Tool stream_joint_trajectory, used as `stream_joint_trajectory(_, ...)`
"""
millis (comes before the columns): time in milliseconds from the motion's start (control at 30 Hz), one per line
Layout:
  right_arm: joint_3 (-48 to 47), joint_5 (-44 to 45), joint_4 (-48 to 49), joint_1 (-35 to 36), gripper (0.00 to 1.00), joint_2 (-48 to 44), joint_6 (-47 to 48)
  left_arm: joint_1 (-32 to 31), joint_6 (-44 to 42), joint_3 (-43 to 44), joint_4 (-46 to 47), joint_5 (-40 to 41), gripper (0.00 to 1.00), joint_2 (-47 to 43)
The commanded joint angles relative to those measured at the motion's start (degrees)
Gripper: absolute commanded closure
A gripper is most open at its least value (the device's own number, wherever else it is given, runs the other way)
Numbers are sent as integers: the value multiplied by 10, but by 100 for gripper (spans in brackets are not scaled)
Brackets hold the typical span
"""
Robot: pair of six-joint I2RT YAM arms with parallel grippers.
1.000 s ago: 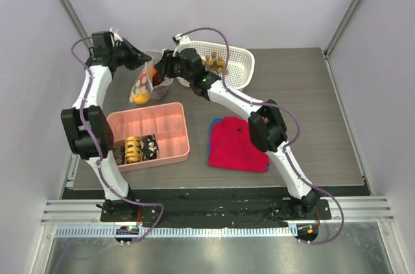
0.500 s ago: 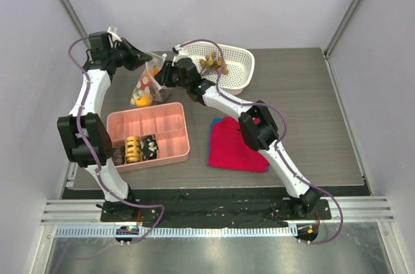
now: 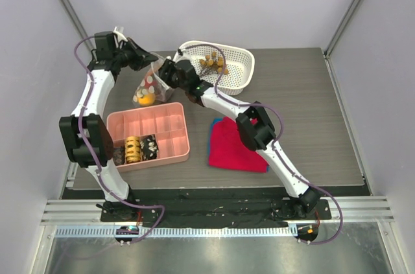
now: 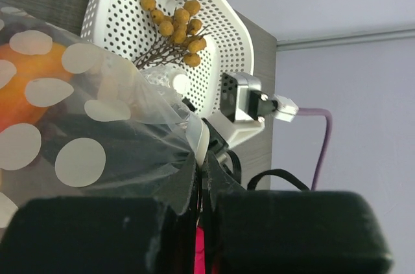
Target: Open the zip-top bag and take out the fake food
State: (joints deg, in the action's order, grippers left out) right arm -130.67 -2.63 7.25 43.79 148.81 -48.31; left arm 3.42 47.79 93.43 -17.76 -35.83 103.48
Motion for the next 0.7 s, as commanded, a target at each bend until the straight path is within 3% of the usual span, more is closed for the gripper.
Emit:
stream_joint_trajectory(0,-37,22,4,-1,44,26,-46,-7,5,-6,47,-35,100,-57)
stream_joint_trajectory(200,-49,61,-14,-1,43,53,-71,-13,-4,-44,55,-35,100,-88)
stream_joint_trajectory(433,-82,14,41,-2,32,97,-98,-14,-8,-69,57,-44,100,-93)
stream_joint_trajectory(667,-115,23,59,-3,32,129,-118,-18,2,-87,79,-61,100,-94)
